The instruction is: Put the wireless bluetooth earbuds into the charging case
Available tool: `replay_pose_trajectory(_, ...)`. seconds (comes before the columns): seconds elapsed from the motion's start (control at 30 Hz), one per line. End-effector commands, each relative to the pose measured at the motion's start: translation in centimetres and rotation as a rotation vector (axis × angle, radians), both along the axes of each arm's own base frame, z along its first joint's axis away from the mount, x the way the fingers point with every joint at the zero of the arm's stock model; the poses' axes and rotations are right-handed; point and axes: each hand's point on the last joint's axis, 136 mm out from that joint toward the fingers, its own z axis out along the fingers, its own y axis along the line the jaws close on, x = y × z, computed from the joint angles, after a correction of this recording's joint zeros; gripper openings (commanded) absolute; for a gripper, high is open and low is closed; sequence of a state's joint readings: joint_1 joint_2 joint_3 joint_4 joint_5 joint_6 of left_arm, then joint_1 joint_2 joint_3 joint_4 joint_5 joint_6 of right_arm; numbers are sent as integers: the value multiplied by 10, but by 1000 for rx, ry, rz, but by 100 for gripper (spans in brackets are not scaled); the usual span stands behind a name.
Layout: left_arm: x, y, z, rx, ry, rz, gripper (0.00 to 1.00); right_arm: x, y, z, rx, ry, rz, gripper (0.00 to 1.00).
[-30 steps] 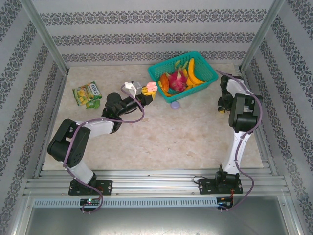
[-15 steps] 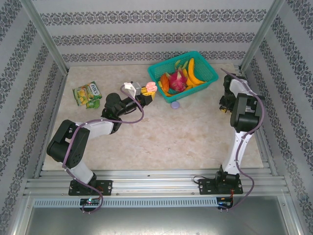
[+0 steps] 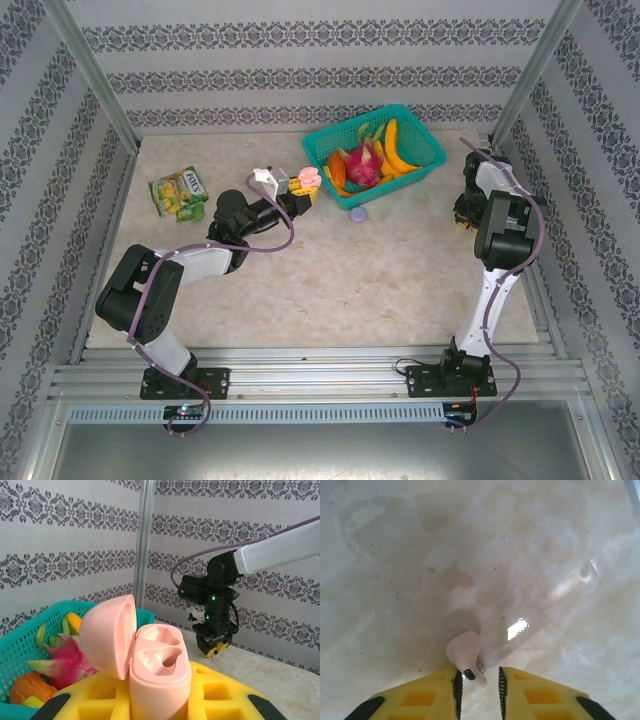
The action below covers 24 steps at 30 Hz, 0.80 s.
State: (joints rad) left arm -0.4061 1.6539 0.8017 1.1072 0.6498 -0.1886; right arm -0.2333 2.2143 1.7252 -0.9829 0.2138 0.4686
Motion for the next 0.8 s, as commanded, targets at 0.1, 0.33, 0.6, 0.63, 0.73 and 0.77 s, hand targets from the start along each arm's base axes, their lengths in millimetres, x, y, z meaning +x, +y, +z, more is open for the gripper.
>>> replay_pose_trajectory(0.1, -4, -5, 18, -33, -51, -16, 0, 3, 3, 4, 16, -23, -5, 24)
replay_pose_trajectory(0.33, -3, -5, 19, -33, -51, -16, 0, 1, 5, 7, 21, -36, 0, 16)
replay_pose_trajectory(0.6, -5, -4, 21, -38, -50, -18, 0, -4, 12, 11, 34, -65, 6, 12)
replay_pose_trajectory(0.63, -5, -4, 21, -37, -51, -16, 0, -5, 13, 13, 33, -71, 6, 12)
replay_pose_trajectory(0.73, -6, -4, 21, -38, -51, -14, 0, -6, 19, 16, 38, -88, 16, 9)
replay_pose_trajectory(0.77, -5, -3, 21, -38, -51, -12, 0, -7, 22, 19, 41, -96, 19, 9)
